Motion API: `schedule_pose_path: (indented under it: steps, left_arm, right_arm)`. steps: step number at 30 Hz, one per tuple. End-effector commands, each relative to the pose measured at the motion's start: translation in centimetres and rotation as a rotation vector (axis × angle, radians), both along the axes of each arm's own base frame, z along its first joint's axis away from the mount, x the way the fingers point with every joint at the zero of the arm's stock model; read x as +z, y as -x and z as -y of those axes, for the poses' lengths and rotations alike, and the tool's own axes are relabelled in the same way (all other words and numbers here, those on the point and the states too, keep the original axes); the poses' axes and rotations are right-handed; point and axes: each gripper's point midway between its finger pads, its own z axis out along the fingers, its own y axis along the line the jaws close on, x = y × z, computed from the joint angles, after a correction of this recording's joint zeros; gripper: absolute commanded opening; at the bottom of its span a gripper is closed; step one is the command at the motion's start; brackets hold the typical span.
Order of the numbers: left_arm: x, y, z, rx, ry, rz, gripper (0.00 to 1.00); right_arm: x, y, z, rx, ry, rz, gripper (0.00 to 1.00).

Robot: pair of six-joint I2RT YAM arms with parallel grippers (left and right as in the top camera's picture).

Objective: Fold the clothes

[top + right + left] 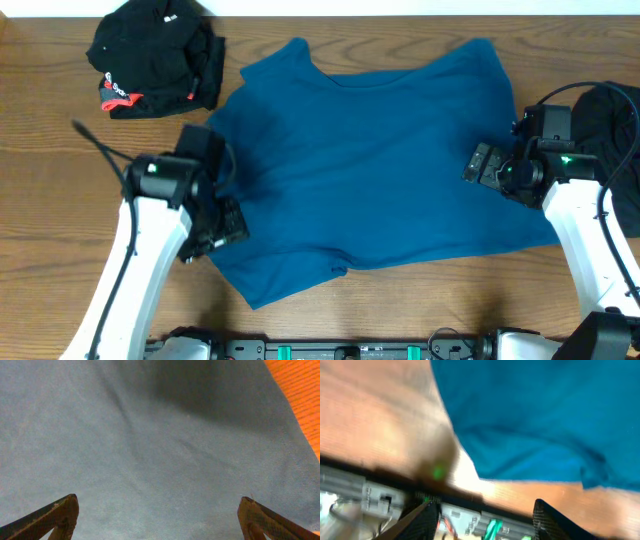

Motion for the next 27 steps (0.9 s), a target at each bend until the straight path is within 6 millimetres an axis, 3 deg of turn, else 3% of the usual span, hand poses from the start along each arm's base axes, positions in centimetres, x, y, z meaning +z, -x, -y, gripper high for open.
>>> schedule_pose_path:
  steps: [1, 4, 10, 16, 27]
  left_arm:
    - [0.1, 1.9, 0.4, 0.084, -0.009, -0.033, 0.77]
    - [-1.0, 4.0, 1.7, 0.103, 0.032, -0.083, 0.88]
    - [-4.6, 7.7, 3.7, 0.123, 0.110, -0.136, 0.94]
    - [-7.4, 8.5, 5.4, 0.109, 0.212, -0.103, 0.94]
    - [-12.6, 10.1, 4.9, 0.183, 0.205, -0.133, 0.94]
  right_arm:
    - [0.4, -0.3, 0.4, -0.048, 0.006, 0.009, 0.99]
    - [0.4, -0.3, 0.5, -0.061, 0.002, 0.009, 0.99]
    - [0.3, -0.2, 0.7, -0.064, 0.002, 0.005, 0.99]
    - [0.3, -0.2, 0.7, -0.062, 0.002, 0.006, 0.99]
    - [0.1, 0.4, 0.5, -0.061, -0.002, -0.017, 0.99]
